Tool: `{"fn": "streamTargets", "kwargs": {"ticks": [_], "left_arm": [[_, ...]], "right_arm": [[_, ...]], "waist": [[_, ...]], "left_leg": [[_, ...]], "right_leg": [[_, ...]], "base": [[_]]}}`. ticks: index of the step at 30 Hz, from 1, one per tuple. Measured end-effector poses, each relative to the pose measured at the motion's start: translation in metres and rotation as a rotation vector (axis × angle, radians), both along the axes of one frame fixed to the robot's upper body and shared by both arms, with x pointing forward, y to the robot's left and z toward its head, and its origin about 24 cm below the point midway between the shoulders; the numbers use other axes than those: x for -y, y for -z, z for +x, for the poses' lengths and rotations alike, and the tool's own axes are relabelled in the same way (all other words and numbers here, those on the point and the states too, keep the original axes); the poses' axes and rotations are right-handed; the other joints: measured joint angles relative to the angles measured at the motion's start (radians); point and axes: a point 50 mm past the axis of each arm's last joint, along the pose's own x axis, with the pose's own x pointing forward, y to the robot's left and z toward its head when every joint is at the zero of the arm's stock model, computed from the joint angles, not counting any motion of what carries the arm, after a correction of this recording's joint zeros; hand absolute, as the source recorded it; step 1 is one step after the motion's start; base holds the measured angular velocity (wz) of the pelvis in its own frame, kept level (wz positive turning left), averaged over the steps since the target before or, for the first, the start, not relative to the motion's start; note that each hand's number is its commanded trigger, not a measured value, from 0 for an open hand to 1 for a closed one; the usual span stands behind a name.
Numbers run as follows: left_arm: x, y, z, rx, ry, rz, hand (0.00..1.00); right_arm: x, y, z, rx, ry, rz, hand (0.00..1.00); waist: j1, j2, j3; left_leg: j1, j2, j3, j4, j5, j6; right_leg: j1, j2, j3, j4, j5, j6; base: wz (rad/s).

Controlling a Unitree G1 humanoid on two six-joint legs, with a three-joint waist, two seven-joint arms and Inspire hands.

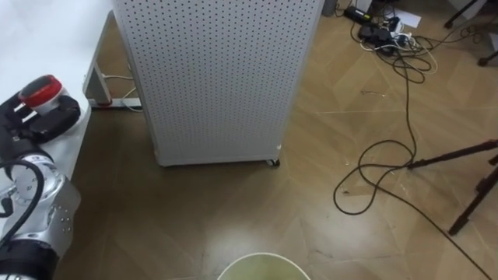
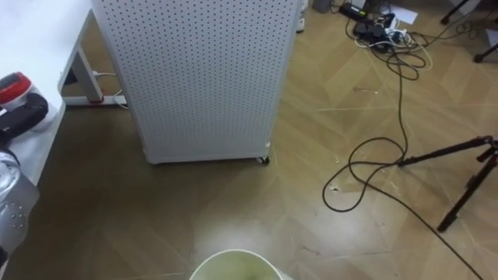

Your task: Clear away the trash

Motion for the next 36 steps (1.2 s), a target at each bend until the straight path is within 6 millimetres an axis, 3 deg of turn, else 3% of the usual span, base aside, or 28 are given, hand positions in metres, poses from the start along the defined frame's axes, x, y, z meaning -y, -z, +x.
{"fn": "streamTargets", "kwargs": {"ticks": [4, 13, 15, 17, 21, 25, 34, 36], "left_arm": [[-0.002, 0.000, 0.000, 0.013, -0.001, -0.039, 1.00], [0.005, -0.002, 0.004, 0.036, 0.036, -0.039, 1.00], [0.027, -0.006, 0.011, 0.071, 0.107, -0.041, 1.00], [0.044, -0.010, 0.014, 0.107, 0.168, -0.037, 1.00], [0.091, -0.011, 0.007, 0.199, 0.362, -0.012, 1.00], [0.127, 0.017, -0.012, 0.166, 0.564, -0.007, 1.00], [0.164, 0.055, -0.040, 0.075, 0.861, 0.009, 1.00], [0.168, 0.073, -0.054, 0.021, 0.923, -0.012, 1.00]], "right_arm": [[0.000, 0.001, 0.000, -0.004, 0.000, -0.002, 1.00], [0.003, 0.000, 0.005, 0.011, 0.049, 0.025, 1.00], [0.006, 0.000, 0.006, 0.010, 0.079, 0.029, 1.00], [0.005, -0.001, 0.010, 0.020, 0.080, 0.025, 1.00], [0.008, -0.005, 0.024, 0.047, 0.095, 0.010, 1.00], [0.009, -0.007, 0.031, 0.059, 0.105, 0.002, 1.00], [0.010, -0.016, 0.054, 0.113, 0.103, -0.002, 1.00], [0.010, -0.018, 0.058, 0.122, 0.103, -0.004, 1.00]], "waist": [[-0.002, 0.000, 0.0002], [-0.011, 0.015, 0.0091], [0.008, 0.027, 0.0154], [0.018, 0.032, 0.0148], [0.040, 0.045, 0.0091], [0.059, 0.062, -0.0003], [0.102, 0.064, -0.0018], [0.101, 0.065, -0.0037]], "left_leg": [[0.004, 0.000, 0.000, -0.001, 0.000, 0.000], [-0.003, -0.002, -0.011, 0.002, 0.000, 0.000], [-0.007, -0.004, -0.013, 0.001, 0.001, 0.001], [-0.007, -0.004, -0.012, -0.002, 0.002, 0.000], [0.025, -0.020, -0.012, -0.036, 0.011, 0.002], [0.072, -0.034, -0.011, -0.066, 0.013, 0.003], [0.091, -0.038, -0.006, -0.095, 0.032, -0.005], [0.092, -0.038, -0.005, -0.097, 0.033, -0.008]], "right_leg": [[0.005, 0.001, 0.000, -0.002, 0.000, 0.000], [0.005, 0.000, -0.014, -0.007, 0.000, 0.000], [0.002, -0.004, -0.024, -0.006, 0.000, 0.000], [0.001, -0.005, -0.024, -0.006, 0.000, 0.000], [0.019, -0.028, -0.061, -0.004, -0.001, 0.000], [0.052, -0.039, -0.058, -0.005, -0.007, 0.004], [0.058, -0.054, -0.106, -0.008, -0.014, -0.006], [0.057, -0.054, -0.106, -0.007, -0.017, -0.011]], "base": [[0.00], [0.04], [0.05], [0.00], [0.07], [0.03], [0.01], [0.00]]}}
